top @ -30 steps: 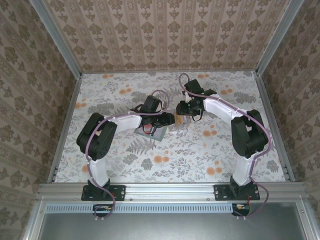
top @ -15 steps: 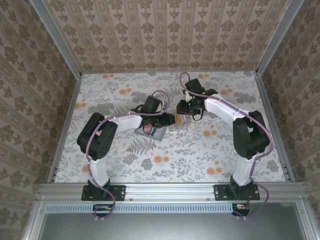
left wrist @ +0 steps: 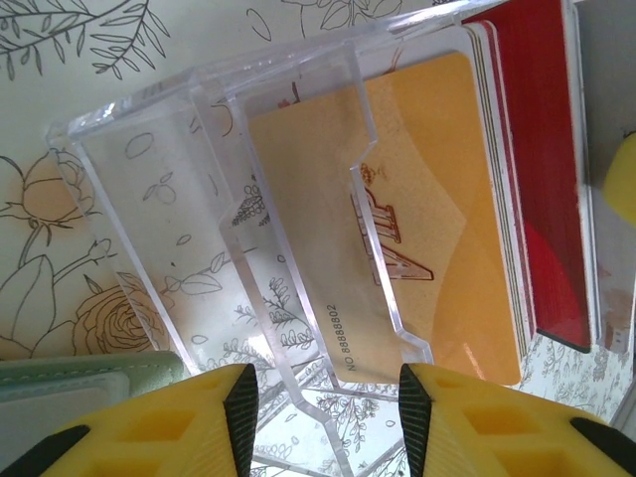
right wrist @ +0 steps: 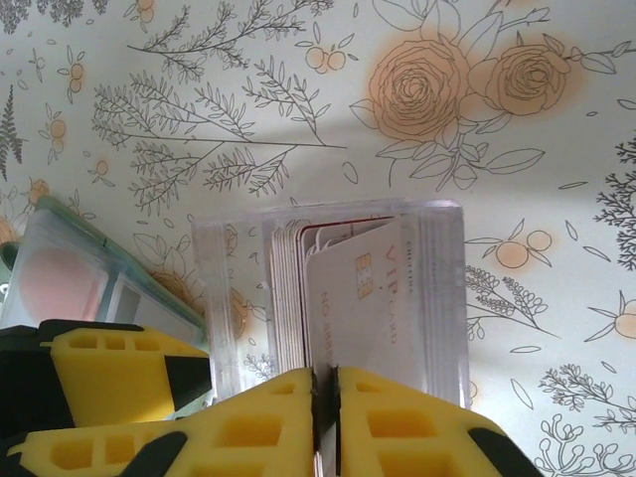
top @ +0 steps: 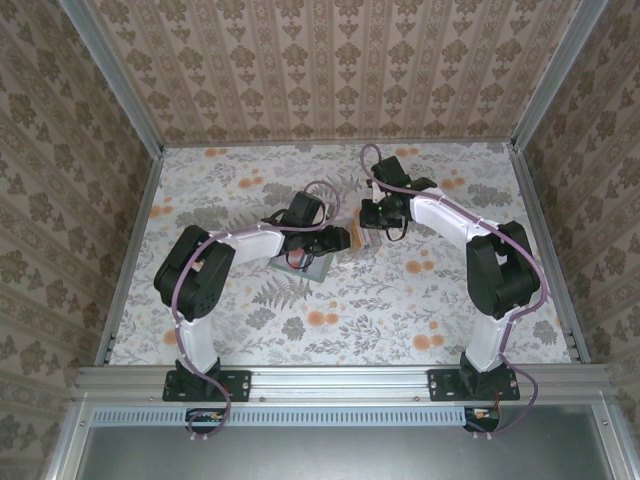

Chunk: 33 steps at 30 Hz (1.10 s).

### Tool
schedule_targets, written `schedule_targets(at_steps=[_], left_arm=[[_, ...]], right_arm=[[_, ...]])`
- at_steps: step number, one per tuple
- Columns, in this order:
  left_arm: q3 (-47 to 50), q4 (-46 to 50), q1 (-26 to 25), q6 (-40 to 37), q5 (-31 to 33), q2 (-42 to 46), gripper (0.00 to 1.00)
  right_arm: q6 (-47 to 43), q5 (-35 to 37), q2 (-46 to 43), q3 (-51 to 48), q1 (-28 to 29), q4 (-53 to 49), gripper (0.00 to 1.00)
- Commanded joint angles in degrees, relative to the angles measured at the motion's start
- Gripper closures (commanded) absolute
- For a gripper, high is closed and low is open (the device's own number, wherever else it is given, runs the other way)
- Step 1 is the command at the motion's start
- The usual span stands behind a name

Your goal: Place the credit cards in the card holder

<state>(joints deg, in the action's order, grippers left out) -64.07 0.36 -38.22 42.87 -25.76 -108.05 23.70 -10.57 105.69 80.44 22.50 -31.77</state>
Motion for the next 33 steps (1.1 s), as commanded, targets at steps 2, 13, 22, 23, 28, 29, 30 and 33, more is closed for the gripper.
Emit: schedule_targets(at_steps=[2,13,22,23,28,29,30,33], left_arm=[[-1.23,-0.97,-0.35,0.46,-0.57,-1.11,0.56],[-2.65,-1.23,-1.38,1.0,-0.59,-2.46,0.56],[-5.68,-0.84,-3.04,1.36,-1.04,-5.46,0.56],[-6.13,-0.79,-3.22,1.35,-1.05,-5.7,0.57],[-8.27,-0.6,-4.07,1.82,-1.2,-7.21,0.57],[-8.72,-0.62,-4.37,1.88,-1.31,-7.58,0.57],[-9.19,-0.62,-4.64,1.99,-1.36,-7.78,0.57],[-10.56,-0.41,-5.48,2.21,-1.47,-8.63,0.57]], right_arm=[[-0.74,0.37,-2.66,-0.38,-0.4,-1.38,0.9],[-1.3,0.28,-5.8,-1.07,-1.45,-1.89,0.97],[-1.35,1.06,-10.75,-3.15,-2.88,-1.89,0.98],[-1.38,1.19,-11.51,-3.51,-3.22,-1.83,0.98],[-1.3,2.11,-14.97,-5.58,-4.68,-1.6,0.98],[-1.3,2.26,-15.72,-6.05,-5.11,-1.5,0.98],[-1.25,2.43,-16.47,-6.45,-5.38,-1.39,0.98],[-1.11,2.79,-18.7,-7.64,-6.18,-1.19,0.98]])
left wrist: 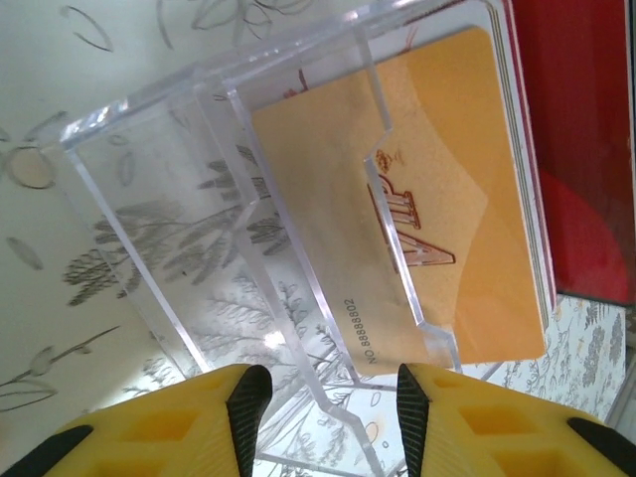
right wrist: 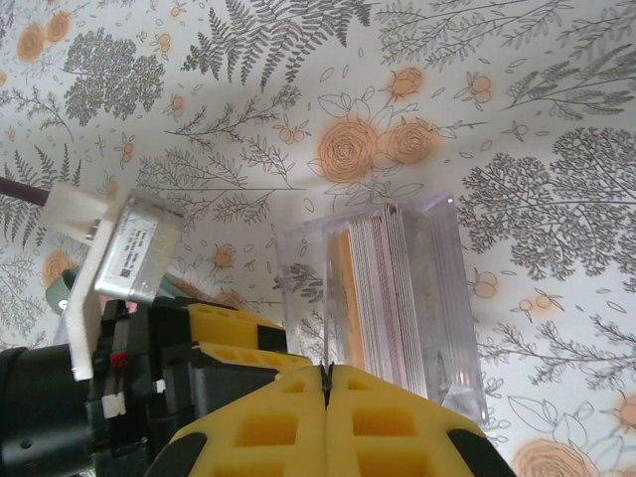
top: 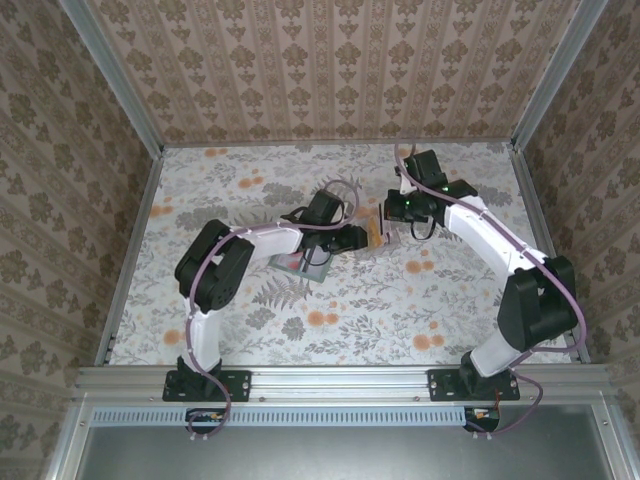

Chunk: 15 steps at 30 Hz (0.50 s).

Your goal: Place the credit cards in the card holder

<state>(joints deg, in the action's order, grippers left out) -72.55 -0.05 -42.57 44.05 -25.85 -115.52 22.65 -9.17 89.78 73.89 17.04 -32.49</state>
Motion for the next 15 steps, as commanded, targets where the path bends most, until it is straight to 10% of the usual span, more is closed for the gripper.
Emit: schedule_targets(at_steps=[1,15], left_arm=[[-2.49,-0.03,-1.31,1.19,-1.48,-1.47,0.57],[-6.69,-4.91,-4.34,4.9,-3.5,-5.59,0.57]], right_arm=[[0.07,1.46,-3.49,-1.43,-0.91,-0.47,0.98],[2.34,-0.02,-9.71,-6.37,-4.11,0.94,0.98]])
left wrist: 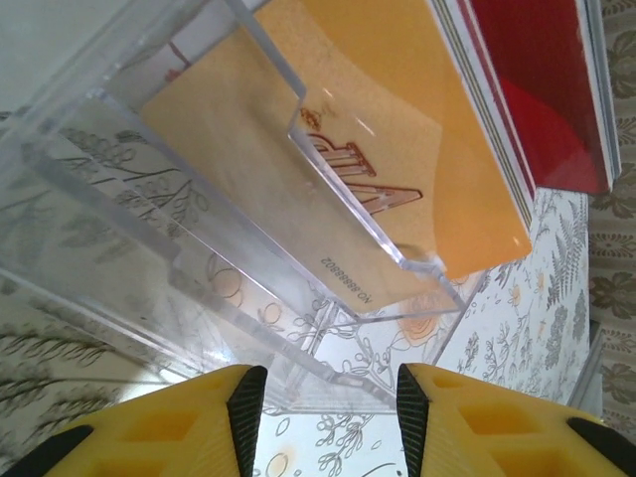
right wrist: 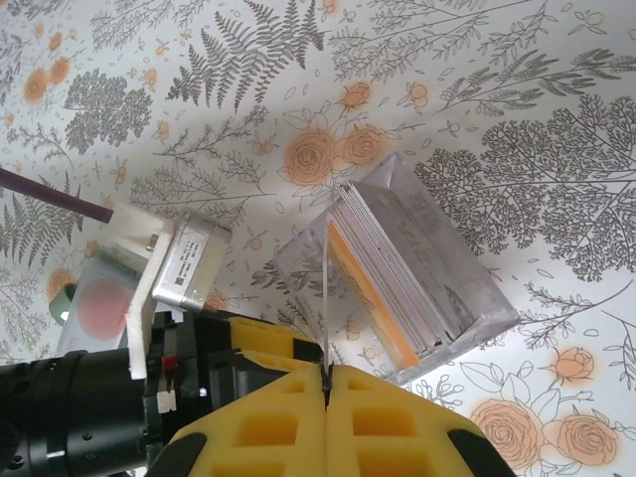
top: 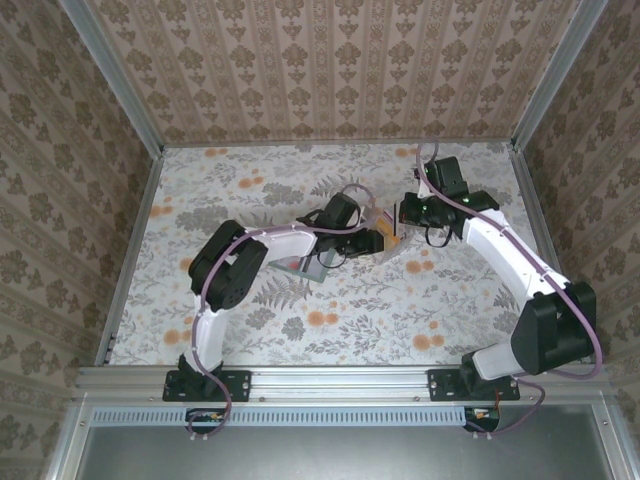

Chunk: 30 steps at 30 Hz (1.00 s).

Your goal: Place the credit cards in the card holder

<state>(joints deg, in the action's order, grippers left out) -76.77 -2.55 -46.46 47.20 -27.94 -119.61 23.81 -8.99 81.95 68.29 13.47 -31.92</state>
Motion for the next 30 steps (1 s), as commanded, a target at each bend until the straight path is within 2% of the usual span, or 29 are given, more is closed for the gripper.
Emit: schedule_targets(at_steps=[1,7,15,23,30], left_arm=[[-3.22,-2.43,-0.49,1.76,-1.5,-1.96,0.57],[-6.74,0.58,-0.18,-0.5,-1.87,-2.19,0.56],[-1.91,7.65,2.47,-7.05,3.24,7.69,0.55],[10.37,13.32,12.19,-11.61,8.41,21.71,0.55],[11.42,19.26,20.77,-17.22,9.9,22.14,0.55]], right_arm=[[1.3,-0.2,-1.88,-0.86,-0.68,0.08,0.98],[1.59,0.07,-6.07,-2.65,-1.03,-0.69,0.98],[3.11,-2.77,-9.06,-7.71,-1.08,2.68,0.97],[7.07,-10.62,-9.28,-12.68,-0.55,8.48,0.97],[9.99,-13.15,-7.78,-13.45,4.75,12.0,0.96]])
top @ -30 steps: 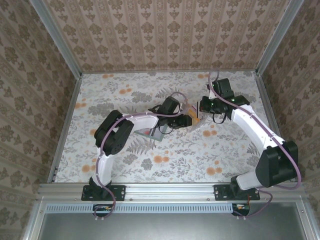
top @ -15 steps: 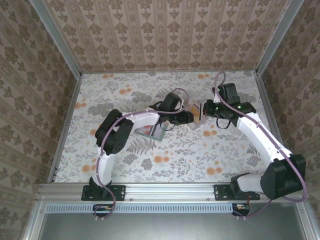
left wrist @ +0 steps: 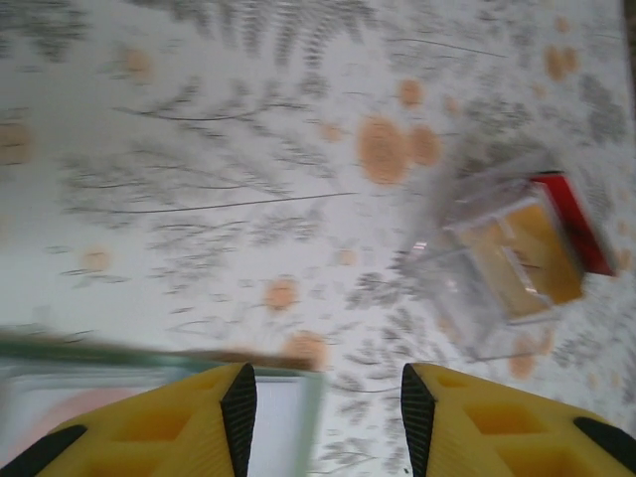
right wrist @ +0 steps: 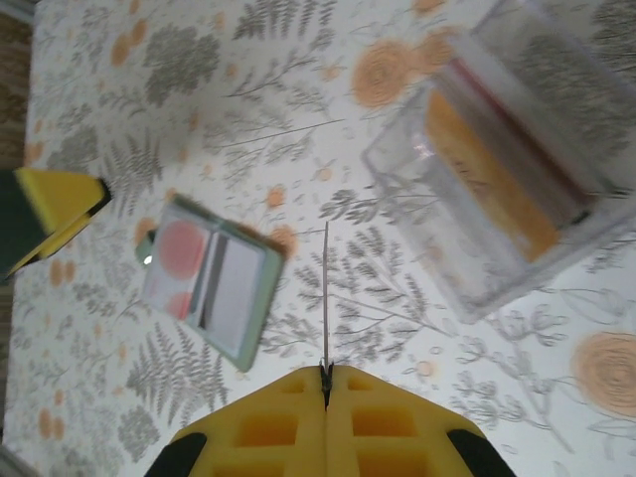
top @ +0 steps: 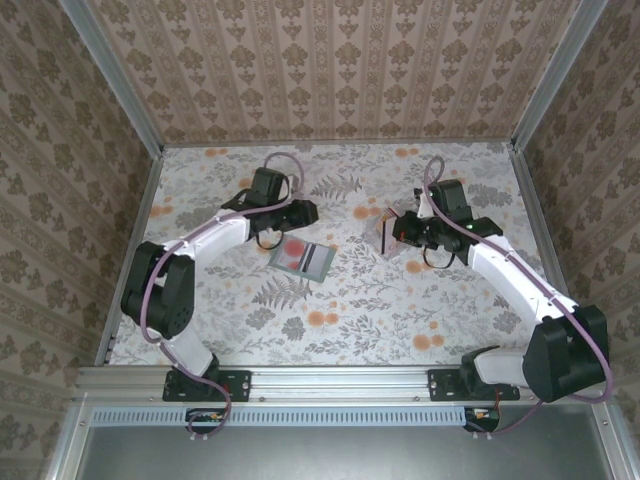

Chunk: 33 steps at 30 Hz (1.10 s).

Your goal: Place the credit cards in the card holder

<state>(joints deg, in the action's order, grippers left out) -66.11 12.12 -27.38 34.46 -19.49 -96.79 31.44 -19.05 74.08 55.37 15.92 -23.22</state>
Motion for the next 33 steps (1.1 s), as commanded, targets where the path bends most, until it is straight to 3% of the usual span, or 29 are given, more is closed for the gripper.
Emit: schedule_targets(at_steps=[1,8,14,27,33], left_arm=[[0.3,4.93,3.29,-4.95,1.42,-1.31,0.55],[-7.06,7.89,6.02,-8.29,0.39,-10.9,0.55],[-10.15,10.87,7.04,-9.39,0.89,-16.49,0.57],[4.63,7.5,8.57,-7.3,-0.1,-8.26,0.59],[5.86,9.88,8.83,-7.65,2.22,-3.47,0.58]], right_arm=[[2.87,-3.1,0.93,-0.44,3.77,3.88,0.96],[8.18,-3.1,10.22,-1.54,14.15,12.74,0.96],[11.09,-4.42,16.66,-1.17,18.41,18.19,0.97],[10.2,-5.88,23.4,2.31,18.62,18.22,0.97],[9.6,-7.98,25.56,4.79,18.57,18.51,0.97]])
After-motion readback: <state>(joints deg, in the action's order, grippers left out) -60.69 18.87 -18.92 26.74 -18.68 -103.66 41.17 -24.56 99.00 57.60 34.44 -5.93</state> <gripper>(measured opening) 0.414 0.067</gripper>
